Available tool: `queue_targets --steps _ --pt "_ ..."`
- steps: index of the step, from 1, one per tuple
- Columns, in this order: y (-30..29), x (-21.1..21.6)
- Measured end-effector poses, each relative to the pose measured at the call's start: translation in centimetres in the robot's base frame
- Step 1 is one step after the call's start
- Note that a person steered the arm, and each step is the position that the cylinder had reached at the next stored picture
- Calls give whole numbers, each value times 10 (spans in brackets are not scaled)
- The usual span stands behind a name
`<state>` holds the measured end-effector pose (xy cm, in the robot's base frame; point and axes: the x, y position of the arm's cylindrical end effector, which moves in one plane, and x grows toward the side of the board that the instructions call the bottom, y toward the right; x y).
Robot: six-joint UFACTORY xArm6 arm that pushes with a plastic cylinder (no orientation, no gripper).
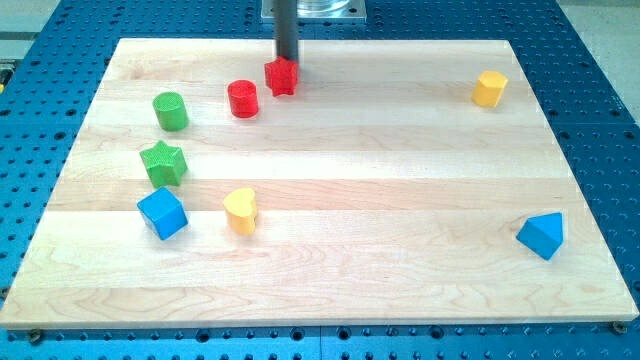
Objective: Slide the red star to the right of the red circle
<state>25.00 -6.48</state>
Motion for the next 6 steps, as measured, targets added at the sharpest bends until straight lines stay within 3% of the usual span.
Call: queue_targets --steps 1,2,3,4,5,6 --pt "2 23" --pt "48 30" --pt "54 20" --pt "-33 13" --pt "-18 38" --pt "34 38"
